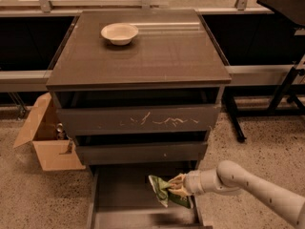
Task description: Place green jalapeno chip bag into bottom drawer
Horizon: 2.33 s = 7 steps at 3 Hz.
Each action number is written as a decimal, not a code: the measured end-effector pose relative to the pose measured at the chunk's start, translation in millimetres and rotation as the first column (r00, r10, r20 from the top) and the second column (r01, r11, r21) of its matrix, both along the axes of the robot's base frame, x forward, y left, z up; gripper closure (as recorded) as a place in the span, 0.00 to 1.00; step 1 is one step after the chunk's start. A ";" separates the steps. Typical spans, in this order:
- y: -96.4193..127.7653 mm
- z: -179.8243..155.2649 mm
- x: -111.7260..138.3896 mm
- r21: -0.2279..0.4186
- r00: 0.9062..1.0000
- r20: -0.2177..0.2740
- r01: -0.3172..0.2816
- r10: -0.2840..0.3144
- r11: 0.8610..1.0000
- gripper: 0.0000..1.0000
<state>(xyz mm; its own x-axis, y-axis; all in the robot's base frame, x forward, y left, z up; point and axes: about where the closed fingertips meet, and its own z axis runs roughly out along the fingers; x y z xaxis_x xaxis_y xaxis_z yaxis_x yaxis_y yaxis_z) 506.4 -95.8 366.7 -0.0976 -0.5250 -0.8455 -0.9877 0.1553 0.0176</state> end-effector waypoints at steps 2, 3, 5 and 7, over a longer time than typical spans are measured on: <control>3.8 -56.4 2.3 0.040 0.999 -0.032 0.006 -0.004 0.999 1.00; 19.6 -79.9 7.7 0.053 0.998 -0.033 -0.044 0.046 0.998 1.00; 20.7 -131.4 35.8 0.053 0.997 -0.070 -0.035 0.038 0.998 0.53; -13.2 -141.4 52.9 0.045 0.997 -0.064 0.044 -0.041 0.998 0.01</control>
Offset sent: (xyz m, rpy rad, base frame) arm 0.0011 0.0004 -0.0378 0.0328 0.0276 -0.0048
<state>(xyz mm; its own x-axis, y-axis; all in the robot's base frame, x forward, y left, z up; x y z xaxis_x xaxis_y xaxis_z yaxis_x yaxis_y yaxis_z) 559.3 -109.0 225.3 -0.1725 -0.4799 -0.8602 -0.9770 0.1945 0.0874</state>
